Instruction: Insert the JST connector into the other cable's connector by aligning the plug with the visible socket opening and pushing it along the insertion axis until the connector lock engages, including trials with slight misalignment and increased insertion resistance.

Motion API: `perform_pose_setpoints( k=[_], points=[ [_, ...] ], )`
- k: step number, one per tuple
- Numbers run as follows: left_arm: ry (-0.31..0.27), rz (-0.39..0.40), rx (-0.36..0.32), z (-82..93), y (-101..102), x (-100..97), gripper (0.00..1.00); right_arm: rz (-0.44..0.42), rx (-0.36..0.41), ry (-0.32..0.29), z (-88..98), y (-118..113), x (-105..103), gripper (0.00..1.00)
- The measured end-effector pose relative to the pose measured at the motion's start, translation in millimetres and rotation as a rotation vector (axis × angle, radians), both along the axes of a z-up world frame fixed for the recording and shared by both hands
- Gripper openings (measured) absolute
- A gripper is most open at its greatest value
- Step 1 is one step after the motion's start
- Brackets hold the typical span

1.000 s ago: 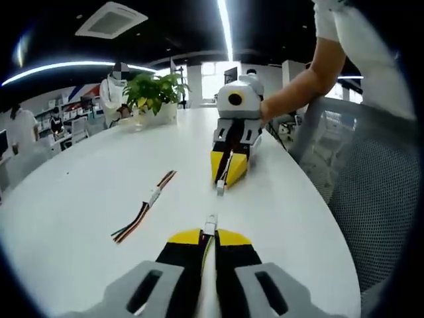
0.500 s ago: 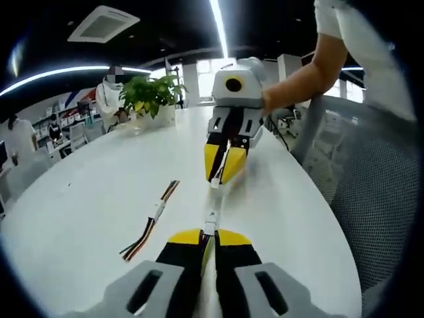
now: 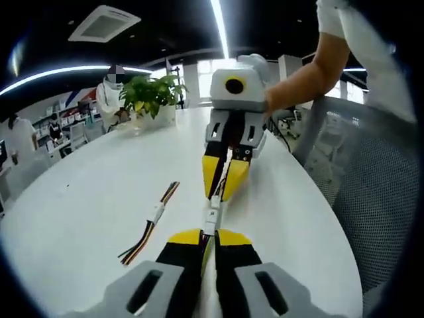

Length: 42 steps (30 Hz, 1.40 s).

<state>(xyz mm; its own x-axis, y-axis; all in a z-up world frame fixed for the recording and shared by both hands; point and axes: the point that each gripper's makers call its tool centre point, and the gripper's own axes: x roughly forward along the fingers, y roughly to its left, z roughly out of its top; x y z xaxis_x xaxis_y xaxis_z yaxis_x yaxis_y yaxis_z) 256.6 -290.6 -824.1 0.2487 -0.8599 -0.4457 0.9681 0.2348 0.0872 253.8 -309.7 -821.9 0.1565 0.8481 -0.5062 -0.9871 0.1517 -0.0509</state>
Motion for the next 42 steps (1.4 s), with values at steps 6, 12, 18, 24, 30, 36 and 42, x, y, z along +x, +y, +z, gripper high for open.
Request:
perform_pose_setpoints(
  k=[6,12,18,24,30,36,42],
  points=[
    [-0.002,0.001,0.005,-1.6,-0.7,0.9,0.00,-0.003,-0.009,0.006,-3.3,0.5,2.9,0.04],
    [-0.003,-0.002,0.003,-0.1,-2.5,0.6,0.00,0.005,-0.037,0.013,-9.0,0.1,1.6,0.04],
    [-0.003,0.004,0.001,1.4,-2.2,1.6,0.00,0.003,-0.033,0.013,-7.8,1.7,2.4,0.04],
    [0.001,0.011,-0.010,3.6,-3.0,1.6,0.00,0.002,-0.025,0.012,-5.4,4.2,2.3,0.04],
    [0.007,0.019,-0.014,4.3,-2.7,1.4,0.00,-0.002,-0.026,0.010,-4.7,4.0,2.7,0.04],
    [0.033,0.028,-0.027,5.7,-1.9,0.2,0.00,-0.001,-0.025,0.011,-4.1,4.5,1.6,0.04],
    [0.034,0.034,-0.037,9.0,-1.0,0.4,0.00,-0.001,-0.017,0.009,-1.1,5.4,1.2,0.04]
  ],
)
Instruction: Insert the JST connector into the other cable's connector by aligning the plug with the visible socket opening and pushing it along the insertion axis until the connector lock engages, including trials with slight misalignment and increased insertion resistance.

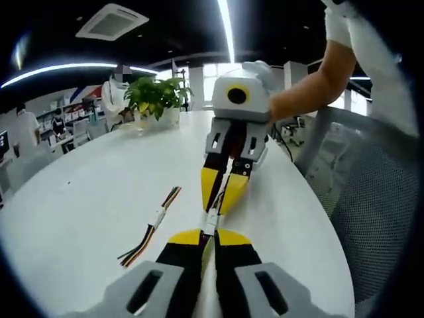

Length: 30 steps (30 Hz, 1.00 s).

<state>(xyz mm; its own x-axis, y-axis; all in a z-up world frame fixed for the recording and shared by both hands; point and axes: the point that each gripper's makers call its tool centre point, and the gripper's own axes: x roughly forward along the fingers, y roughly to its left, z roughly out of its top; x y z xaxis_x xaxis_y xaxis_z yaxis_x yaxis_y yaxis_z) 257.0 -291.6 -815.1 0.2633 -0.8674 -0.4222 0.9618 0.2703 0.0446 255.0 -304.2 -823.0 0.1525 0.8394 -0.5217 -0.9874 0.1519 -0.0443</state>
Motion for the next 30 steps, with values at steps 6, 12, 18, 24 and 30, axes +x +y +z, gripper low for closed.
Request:
perform_pose_setpoints(
  k=[6,12,18,24,30],
  points=[
    [-0.016,0.009,0.014,1.6,-0.1,1.2,0.00,0.000,0.000,-0.008,2.0,0.7,0.8,0.04],
    [-0.017,0.013,0.003,5.7,-0.8,1.6,0.00,-0.002,0.007,-0.010,4.9,0.1,1.1,0.04],
    [-0.021,0.014,-0.014,9.5,-2.3,1.2,0.00,-0.005,0.002,-0.012,4.7,-0.7,1.4,0.04],
    [-0.021,0.016,-0.015,9.2,-2.6,0.4,0.00,-0.003,0.001,-0.013,4.7,-0.7,0.5,0.04],
    [-0.020,0.022,-0.019,9.4,-2.6,1.2,0.00,-0.007,0.003,-0.016,5.6,-0.7,1.8,0.03]
  ],
)
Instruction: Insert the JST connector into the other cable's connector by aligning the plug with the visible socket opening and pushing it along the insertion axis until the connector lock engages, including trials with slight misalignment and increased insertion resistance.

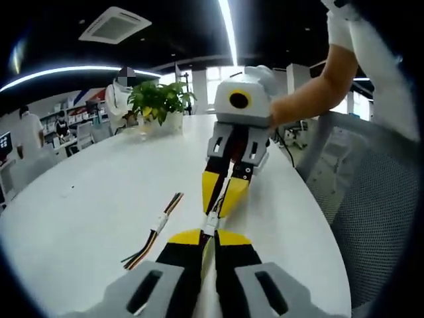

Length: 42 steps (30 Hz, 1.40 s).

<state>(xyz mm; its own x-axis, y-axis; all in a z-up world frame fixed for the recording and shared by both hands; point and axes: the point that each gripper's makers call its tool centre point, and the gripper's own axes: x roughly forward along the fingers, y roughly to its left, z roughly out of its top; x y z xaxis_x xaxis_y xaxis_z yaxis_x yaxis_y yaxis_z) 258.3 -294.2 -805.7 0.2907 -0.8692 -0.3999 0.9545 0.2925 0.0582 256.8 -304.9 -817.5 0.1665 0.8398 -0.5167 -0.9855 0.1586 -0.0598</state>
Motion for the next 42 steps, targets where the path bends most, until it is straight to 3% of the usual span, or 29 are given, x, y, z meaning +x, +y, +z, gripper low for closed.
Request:
perform_pose_setpoints(
  k=[29,42],
  points=[
    [0.013,0.001,0.001,-3.9,-1.2,0.4,0.00,-0.008,-0.006,0.005,-1.9,0.0,-0.3,0.04],
    [0.003,0.002,0.003,-4.8,-3.8,15.2,0.00,-0.009,-0.010,-0.008,-1.2,-2.6,15.3,0.04]
  ],
)
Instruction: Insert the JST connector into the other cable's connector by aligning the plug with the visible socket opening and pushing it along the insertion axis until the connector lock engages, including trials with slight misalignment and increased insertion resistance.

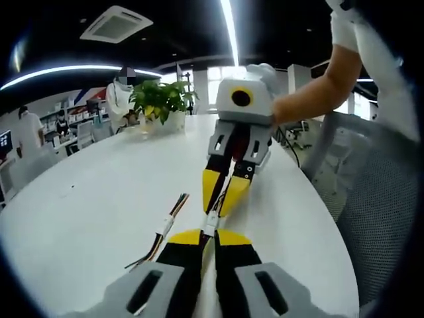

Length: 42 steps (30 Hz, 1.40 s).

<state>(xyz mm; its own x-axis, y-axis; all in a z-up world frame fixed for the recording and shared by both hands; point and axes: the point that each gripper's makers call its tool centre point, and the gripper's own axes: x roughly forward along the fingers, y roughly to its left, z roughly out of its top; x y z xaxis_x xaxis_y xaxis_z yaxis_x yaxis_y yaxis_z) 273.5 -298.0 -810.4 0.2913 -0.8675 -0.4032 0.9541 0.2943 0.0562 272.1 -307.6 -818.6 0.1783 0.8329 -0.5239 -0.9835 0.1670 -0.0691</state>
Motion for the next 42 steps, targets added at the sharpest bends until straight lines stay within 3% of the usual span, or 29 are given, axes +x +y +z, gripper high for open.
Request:
perform_pose_setpoints(
  k=[23,33,42],
  points=[
    [0.036,0.015,0.002,-19.4,-3.4,26.1,0.00,-0.012,-0.005,0.028,-18.6,-3.6,23.8,0.04],
    [0.049,0.023,-0.028,-19.5,-8.8,31.4,0.00,-0.015,-0.009,0.050,-27.2,-5.0,25.5,0.04],
    [0.046,0.011,0.007,-26.9,-7.6,26.8,0.00,-0.011,-0.009,0.046,-28.5,-3.8,27.1,0.04]
  ],
)
